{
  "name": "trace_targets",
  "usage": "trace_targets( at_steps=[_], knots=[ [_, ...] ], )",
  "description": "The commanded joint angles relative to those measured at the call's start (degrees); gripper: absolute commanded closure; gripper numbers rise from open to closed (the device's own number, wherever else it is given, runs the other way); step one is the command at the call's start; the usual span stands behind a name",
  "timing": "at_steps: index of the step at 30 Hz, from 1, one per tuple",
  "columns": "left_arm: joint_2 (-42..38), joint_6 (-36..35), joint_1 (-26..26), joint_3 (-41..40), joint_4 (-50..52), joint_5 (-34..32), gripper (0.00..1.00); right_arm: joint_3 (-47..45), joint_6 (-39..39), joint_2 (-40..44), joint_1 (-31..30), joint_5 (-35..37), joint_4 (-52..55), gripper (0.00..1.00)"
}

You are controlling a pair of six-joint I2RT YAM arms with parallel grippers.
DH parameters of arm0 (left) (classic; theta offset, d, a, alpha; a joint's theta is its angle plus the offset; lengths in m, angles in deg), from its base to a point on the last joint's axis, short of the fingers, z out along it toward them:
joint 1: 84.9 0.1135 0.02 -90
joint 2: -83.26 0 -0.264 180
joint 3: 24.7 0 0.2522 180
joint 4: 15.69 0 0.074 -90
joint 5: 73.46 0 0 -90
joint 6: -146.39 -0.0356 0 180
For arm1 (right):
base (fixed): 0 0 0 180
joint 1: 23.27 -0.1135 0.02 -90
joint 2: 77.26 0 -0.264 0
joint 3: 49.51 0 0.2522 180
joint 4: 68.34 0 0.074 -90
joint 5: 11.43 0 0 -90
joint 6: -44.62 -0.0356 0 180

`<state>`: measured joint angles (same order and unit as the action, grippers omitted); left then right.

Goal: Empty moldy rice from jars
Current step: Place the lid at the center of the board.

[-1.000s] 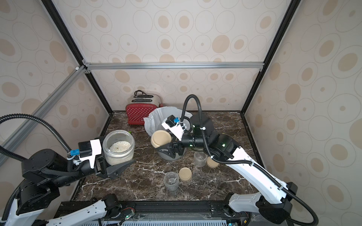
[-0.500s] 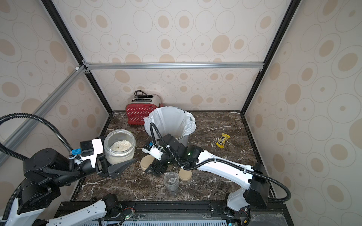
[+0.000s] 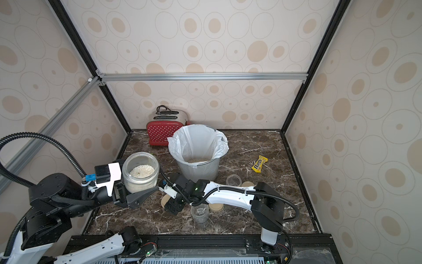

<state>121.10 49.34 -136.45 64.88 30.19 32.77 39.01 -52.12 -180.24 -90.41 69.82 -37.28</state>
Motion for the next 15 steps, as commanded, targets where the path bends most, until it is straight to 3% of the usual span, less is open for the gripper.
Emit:
trace_targets(
  at_steps=[1,15],
  knots=[
    [-0.7,0.3,-0.2,0.7,-5.8,0.7,0.67,2.1,-2.2,-3.0,-0.4,3.0,-1.9,0.35],
    [2.3,1.2,-0.3,1.5,-6.4,2.2,0.66,6.1,-5.2,-13.0,-0.3,10.7,-0.2,0.34]
  ],
)
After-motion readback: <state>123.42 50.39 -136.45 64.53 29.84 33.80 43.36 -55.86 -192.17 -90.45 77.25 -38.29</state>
